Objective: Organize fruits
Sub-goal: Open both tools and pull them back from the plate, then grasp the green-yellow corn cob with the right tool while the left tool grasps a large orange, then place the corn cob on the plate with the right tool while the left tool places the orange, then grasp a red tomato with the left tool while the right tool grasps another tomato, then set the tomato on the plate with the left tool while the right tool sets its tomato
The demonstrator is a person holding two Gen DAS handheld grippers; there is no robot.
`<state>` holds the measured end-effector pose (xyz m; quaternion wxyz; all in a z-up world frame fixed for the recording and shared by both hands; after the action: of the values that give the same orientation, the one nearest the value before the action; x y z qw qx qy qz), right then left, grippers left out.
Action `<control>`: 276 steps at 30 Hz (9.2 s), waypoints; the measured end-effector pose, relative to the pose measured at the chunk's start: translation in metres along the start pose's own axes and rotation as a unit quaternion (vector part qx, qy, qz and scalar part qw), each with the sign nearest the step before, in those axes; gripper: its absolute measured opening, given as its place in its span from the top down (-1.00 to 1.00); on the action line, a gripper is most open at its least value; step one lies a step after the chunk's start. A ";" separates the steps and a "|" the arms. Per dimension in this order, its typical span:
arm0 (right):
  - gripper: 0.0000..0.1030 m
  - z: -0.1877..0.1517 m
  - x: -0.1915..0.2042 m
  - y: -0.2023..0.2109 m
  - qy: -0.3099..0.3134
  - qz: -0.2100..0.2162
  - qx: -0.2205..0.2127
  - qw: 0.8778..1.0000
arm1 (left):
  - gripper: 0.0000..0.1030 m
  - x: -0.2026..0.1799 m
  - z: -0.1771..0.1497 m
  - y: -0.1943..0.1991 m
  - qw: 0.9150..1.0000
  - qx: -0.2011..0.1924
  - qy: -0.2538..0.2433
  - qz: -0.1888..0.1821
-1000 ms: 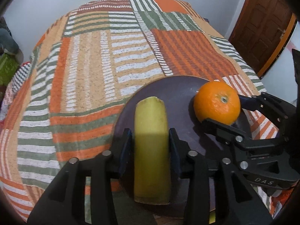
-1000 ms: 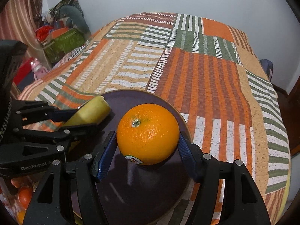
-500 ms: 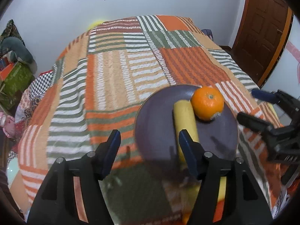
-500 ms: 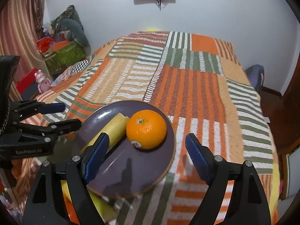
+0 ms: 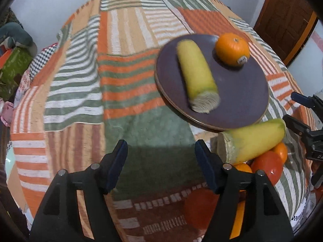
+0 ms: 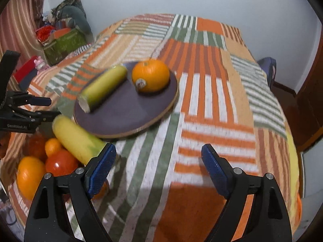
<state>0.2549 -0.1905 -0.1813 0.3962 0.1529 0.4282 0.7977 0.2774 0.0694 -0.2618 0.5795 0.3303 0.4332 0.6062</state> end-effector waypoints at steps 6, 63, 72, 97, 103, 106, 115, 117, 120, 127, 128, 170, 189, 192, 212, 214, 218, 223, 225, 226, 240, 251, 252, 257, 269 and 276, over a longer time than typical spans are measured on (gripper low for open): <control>-0.64 -0.010 0.002 -0.005 -0.010 0.013 0.016 1.000 | -0.18 -0.017 -0.001 0.003 0.999 -0.014 -0.038 0.016; 0.35 -0.070 0.028 0.065 0.026 0.075 0.001 0.997 | -0.40 -0.041 -0.105 0.083 0.997 -0.013 0.057 -0.057; 0.30 -0.075 0.045 0.078 0.026 0.066 0.013 0.997 | -0.47 -0.059 -0.111 0.057 0.997 0.003 0.059 -0.057; 0.31 -0.038 0.032 0.043 -0.012 0.063 -0.006 0.998 | -0.33 -0.053 -0.090 0.093 0.993 -0.057 0.052 -0.087; 0.31 -0.012 0.025 0.057 -0.019 0.056 -0.043 0.997 | -0.33 -0.050 -0.061 0.113 0.991 -0.094 0.050 -0.085; 0.31 0.000 0.023 0.059 -0.019 0.050 -0.056 0.997 | -0.33 -0.046 -0.047 0.116 0.990 -0.109 0.051 -0.079; 0.31 0.037 0.022 0.051 -0.021 0.055 -0.082 0.995 | -0.33 -0.035 -0.003 0.102 0.989 -0.118 0.059 -0.067; 0.31 0.044 0.023 0.047 -0.020 0.056 -0.085 0.995 | -0.33 -0.032 0.004 0.095 0.989 -0.114 0.061 -0.068; 0.31 0.053 0.023 0.039 -0.019 0.056 -0.087 0.994 | -0.33 -0.028 0.016 0.079 0.991 -0.104 0.062 -0.061; 0.31 0.073 0.025 0.013 -0.012 0.063 -0.083 0.994 | -0.33 -0.018 0.040 0.042 0.992 -0.081 0.074 -0.057; 0.31 0.076 0.025 0.007 -0.012 0.065 -0.081 0.995 | -0.33 -0.017 0.045 0.036 0.992 -0.078 0.075 -0.056; -0.13 0.079 0.026 0.019 0.011 0.056 -0.073 0.996 | -0.34 -0.021 0.059 0.071 0.991 -0.107 0.053 -0.060; -0.41 0.022 0.077 0.046 0.027 0.076 -0.055 0.995 | -0.34 -0.012 -0.051 0.094 0.995 -0.079 0.040 -0.042; -0.41 0.015 0.084 0.036 0.027 0.082 -0.041 0.995 | -0.34 -0.011 -0.065 0.078 0.996 -0.057 0.050 -0.047; -0.24 0.004 0.096 -0.005 0.057 0.108 -0.010 0.992 | 0.02 -0.013 -0.077 0.029 0.994 -0.011 0.076 -0.080; -0.15 0.004 0.096 -0.004 0.063 0.106 -0.009 0.992 | 0.03 -0.014 -0.077 0.031 0.994 -0.012 0.075 -0.079; -0.09 0.005 0.094 -0.004 0.071 0.112 -0.007 0.991 | 0.04 -0.015 -0.079 0.034 0.994 -0.013 0.072 -0.076; 0.11 0.007 0.095 -0.004 0.084 0.121 -0.006 0.989 | 0.04 -0.011 -0.078 0.043 0.994 -0.020 0.073 -0.076; 0.18 0.010 0.096 -0.004 0.086 0.131 -0.006 0.988 | 0.04 -0.010 -0.077 0.047 0.994 -0.024 0.073 -0.075; 0.18 0.011 0.097 -0.005 0.088 0.132 -0.003 0.987 | 0.04 -0.009 -0.075 0.050 0.994 -0.028 0.074 -0.074; 0.20 0.026 0.071 0.016 0.057 0.110 -0.036 0.992 | 0.04 -0.016 -0.032 0.068 0.992 -0.067 0.069 -0.083; 0.20 0.045 0.015 0.022 0.005 0.053 -0.069 0.996 | 0.04 -0.051 0.004 0.034 0.993 -0.043 0.046 -0.105; 0.20 0.046 0.012 0.020 0.002 0.047 -0.068 0.997 | 0.04 -0.054 0.006 0.031 0.993 -0.040 0.044 -0.106; 0.20 0.047 0.002 0.003 -0.008 0.035 -0.060 0.998 | 0.04 -0.068 0.012 0.011 0.994 -0.027 0.034 -0.099; 0.21 0.052 0.002 -0.013 -0.013 0.037 -0.068 0.997 | 0.04 -0.068 0.015 -0.005 0.994 -0.015 0.043 -0.095; 0.17 0.050 0.005 -0.010 -0.011 0.040 -0.059 0.997 | -0.19 -0.067 0.018 0.006 0.994 -0.028 0.048 -0.094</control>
<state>0.2859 -0.1547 -0.1605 0.3766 0.1549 0.3696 0.8352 0.2987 0.0058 -0.2426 0.6214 0.2417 0.4726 0.5762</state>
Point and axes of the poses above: each gripper's, at about its wrist camera, not at the fingertips, and y roughly against the way its jaws point, x to its left, z to its top, the point moved 4 cm from there along -y, roughly the way its jaws point, and after that the axes turned 12 degrees about y, right-handed, at the moved point
